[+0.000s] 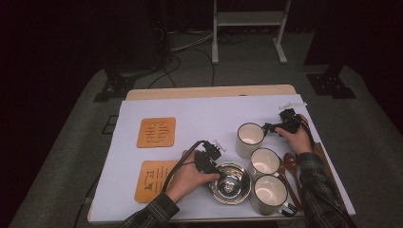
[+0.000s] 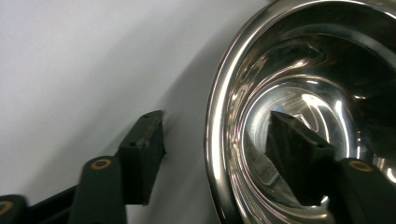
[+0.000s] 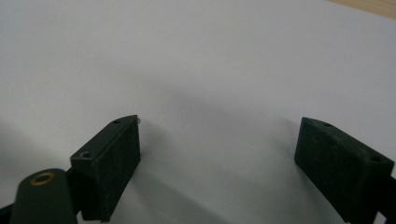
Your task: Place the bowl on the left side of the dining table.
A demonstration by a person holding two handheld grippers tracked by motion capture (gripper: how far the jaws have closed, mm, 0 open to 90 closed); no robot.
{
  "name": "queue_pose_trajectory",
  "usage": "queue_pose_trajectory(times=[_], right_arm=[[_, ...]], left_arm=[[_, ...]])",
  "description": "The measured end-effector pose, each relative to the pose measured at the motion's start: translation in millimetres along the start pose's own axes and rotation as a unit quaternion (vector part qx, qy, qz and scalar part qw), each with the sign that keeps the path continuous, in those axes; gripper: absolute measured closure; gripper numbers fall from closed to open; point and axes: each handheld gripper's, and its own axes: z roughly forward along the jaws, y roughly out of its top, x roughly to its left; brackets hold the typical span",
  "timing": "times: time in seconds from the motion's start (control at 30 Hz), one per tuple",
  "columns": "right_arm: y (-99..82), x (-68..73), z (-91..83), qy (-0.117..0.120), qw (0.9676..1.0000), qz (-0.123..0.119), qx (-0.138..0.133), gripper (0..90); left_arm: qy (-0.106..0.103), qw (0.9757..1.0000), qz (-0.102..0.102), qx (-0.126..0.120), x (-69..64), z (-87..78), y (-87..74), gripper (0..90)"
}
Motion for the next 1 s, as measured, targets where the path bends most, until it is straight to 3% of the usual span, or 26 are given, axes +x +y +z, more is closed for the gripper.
queue_pose_trajectory(times=[0.2, 0.47, 0.7, 1.0], right_arm=[[0.0, 0.0, 0.0, 0.0, 1.0, 0.0, 0.0, 13.0], [0.0, 0.0, 0.0, 0.0, 1.0, 0.0, 0.0, 13.0], [0.0, 0.0, 0.0, 0.0, 1.0, 0.0, 0.0, 12.9], [0.0, 0.0, 0.0, 0.0, 1.0, 0.0, 0.0, 13.0]], left_arm=[[0.005, 1.0, 0.0, -0.001, 0.3, -1.4, -0.7, 48.4], [-0.003, 1.0, -0.009, -0.003, 0.9, -1.6, -1.9, 65.5], [-0.028, 0.9994, -0.019, -0.004, 1.7, -0.9, -2.2, 79.2], [-0.052, 0.9979, -0.037, -0.003, 7.0, -1.8, -3.2, 84.0]])
